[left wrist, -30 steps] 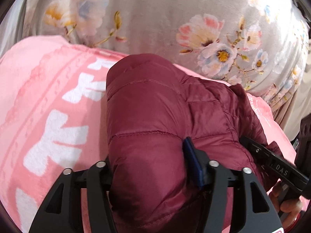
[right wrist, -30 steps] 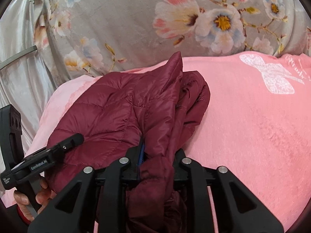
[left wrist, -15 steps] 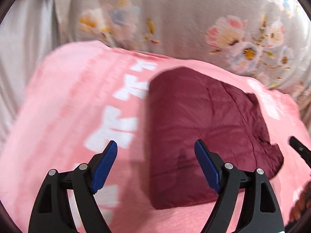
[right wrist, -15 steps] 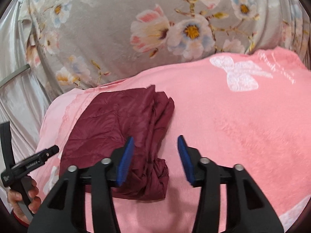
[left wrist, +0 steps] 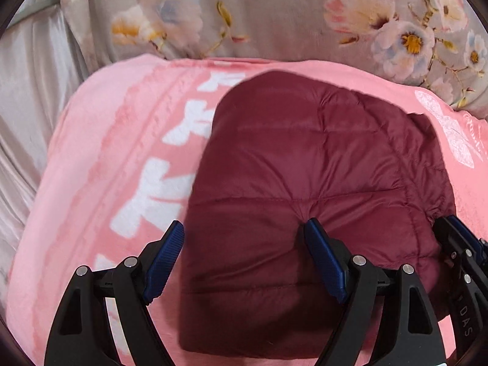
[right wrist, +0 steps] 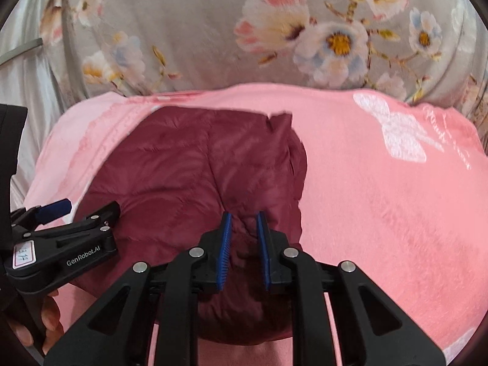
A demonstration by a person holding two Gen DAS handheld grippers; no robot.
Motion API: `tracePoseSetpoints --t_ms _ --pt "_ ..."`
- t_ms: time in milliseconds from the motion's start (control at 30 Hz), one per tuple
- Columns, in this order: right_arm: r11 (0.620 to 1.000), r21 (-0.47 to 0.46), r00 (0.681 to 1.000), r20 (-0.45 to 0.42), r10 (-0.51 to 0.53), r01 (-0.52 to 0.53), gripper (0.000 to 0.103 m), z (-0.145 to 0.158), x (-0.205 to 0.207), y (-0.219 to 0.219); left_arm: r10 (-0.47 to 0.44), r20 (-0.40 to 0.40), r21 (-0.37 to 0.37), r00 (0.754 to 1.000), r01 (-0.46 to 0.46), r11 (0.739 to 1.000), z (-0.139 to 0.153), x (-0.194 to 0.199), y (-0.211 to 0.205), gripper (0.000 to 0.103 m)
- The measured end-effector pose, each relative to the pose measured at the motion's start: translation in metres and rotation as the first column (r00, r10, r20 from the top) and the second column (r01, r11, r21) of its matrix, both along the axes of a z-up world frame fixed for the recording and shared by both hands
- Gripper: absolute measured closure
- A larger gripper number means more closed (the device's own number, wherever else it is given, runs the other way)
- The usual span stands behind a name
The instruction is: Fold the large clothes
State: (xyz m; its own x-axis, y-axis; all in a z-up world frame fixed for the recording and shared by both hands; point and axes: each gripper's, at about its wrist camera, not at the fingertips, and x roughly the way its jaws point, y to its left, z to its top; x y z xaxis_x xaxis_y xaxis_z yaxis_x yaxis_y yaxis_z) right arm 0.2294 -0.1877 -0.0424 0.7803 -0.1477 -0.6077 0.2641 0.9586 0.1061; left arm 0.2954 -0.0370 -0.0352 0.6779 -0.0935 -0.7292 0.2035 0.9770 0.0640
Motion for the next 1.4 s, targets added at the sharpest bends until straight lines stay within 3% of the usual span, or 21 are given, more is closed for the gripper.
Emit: tracePoseSetpoints --t_ms 200,433,1167,1333,1367,1400 --pt "1.0 0.007 1.0 0.009 0.002 -0.002 0.087 -0.029 -0.001 -0.004 0.022 0.007 -0.06 1.0 -0.022 0.998 -0.021 0.001 0.005 0.013" --pt "0.998 0.057 1.0 -0.001 0.008 -0.008 0.087 -0.034 0.0 -0.012 0.033 0.043 -0.087 0.999 -0.029 0.996 -0.038 -0.003 0.006 0.009" --pt "1.0 -0.006 1.0 -0.023 -0.014 0.014 0.085 -0.032 0.004 -0.004 0.047 0.083 -0.039 0.995 -0.043 0.998 -0.038 -0.007 0.0 0.009" --pt "0.999 -0.013 0.999 0.01 -0.047 0.047 0.074 -0.028 -0.004 -0.004 0.049 0.102 -0.05 0.994 -0.045 0.998 -0.035 -0.01 0.002 0.009" --pt "0.998 -0.014 0.998 0.024 -0.062 0.062 0.059 -0.027 -0.008 -0.004 0.049 0.109 -0.056 0.993 -0.043 0.998 -0.034 -0.012 0.004 0.009" --pt "0.995 -0.026 0.995 0.039 -0.096 0.097 0.036 -0.024 -0.015 -0.005 0.051 0.114 -0.06 0.992 -0.044 0.997 -0.033 -0.015 0.006 0.009"
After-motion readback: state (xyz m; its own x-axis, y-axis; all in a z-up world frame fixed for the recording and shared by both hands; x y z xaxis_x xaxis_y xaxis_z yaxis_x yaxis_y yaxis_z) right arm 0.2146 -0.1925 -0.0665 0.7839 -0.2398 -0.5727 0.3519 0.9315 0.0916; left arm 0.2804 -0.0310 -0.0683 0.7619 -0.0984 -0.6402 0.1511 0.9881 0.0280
